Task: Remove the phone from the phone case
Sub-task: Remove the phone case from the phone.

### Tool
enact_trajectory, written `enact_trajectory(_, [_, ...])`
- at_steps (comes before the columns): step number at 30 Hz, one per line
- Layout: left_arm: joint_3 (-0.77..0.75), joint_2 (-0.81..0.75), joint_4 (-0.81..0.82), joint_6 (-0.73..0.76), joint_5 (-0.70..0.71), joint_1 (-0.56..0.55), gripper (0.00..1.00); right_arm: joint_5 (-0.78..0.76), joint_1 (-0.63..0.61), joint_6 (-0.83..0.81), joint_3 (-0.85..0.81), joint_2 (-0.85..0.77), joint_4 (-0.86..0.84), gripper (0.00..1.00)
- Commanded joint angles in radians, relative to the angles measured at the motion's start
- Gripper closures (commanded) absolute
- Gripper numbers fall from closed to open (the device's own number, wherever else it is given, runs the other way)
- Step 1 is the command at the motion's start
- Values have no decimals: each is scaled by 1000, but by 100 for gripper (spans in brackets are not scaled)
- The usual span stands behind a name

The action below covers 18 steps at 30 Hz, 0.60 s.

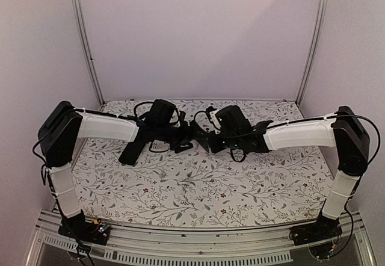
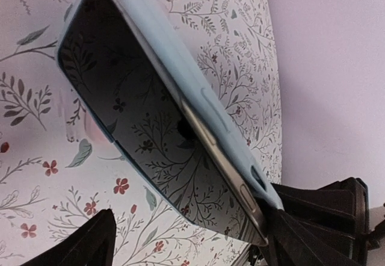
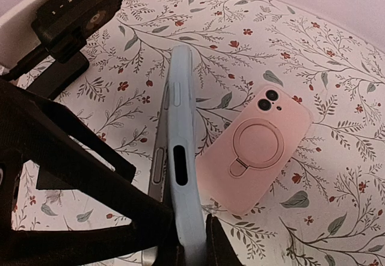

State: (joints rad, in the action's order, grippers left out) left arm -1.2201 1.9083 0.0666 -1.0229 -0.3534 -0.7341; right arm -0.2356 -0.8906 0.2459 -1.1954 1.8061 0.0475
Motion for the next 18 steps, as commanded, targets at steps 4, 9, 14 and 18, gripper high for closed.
enact_trajectory(4, [128,-17,24,3,0,25,13,-16,-36,-19,-52,80,-300,100])
enact_trajectory(9, [172,-10,45,4,-11,45,15,-24,-41,-27,-59,139,-354,100])
enact_trajectory(14, [181,2,35,9,-22,57,16,-60,-53,-39,-62,171,-385,100])
enact_trajectory(18, [196,18,6,6,-40,66,19,-75,-56,-39,-59,190,-398,100])
